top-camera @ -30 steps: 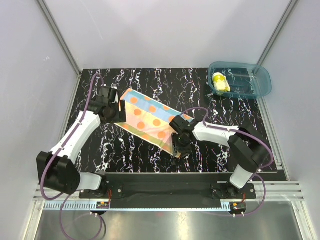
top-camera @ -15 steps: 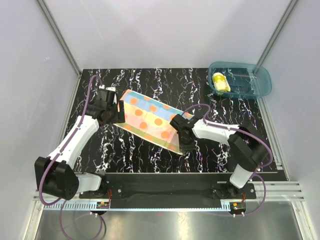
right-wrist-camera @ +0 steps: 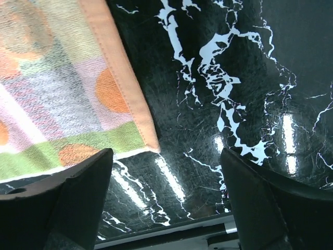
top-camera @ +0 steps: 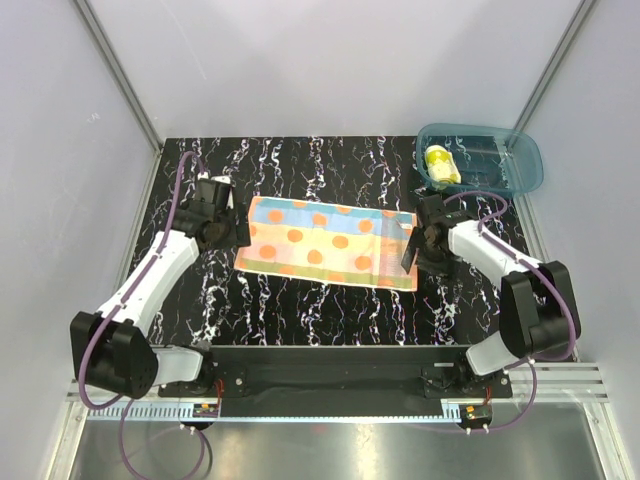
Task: Roll the towels
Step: Move the towel to the center of the board
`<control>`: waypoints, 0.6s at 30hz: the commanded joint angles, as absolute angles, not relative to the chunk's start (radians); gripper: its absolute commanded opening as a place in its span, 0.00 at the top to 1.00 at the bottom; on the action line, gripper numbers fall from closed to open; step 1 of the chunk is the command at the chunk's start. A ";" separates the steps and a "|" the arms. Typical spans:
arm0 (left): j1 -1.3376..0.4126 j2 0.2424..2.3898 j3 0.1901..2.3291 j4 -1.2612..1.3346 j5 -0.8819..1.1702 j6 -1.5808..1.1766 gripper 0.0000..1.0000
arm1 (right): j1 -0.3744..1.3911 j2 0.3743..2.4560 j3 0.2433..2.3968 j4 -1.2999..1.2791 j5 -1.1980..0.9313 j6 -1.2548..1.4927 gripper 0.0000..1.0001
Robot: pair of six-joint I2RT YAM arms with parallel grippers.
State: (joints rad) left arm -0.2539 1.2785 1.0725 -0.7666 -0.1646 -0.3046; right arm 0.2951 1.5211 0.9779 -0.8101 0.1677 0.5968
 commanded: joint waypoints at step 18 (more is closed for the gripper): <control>-0.052 1.485 0.923 -0.580 0.094 -0.543 0.46 | 0.296 1.290 0.910 -0.713 -0.032 0.535 0.15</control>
State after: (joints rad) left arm -0.0509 1.4586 0.8970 -0.6483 0.0753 -0.5064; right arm 0.2935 1.3079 0.9081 -0.7452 0.0143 0.5640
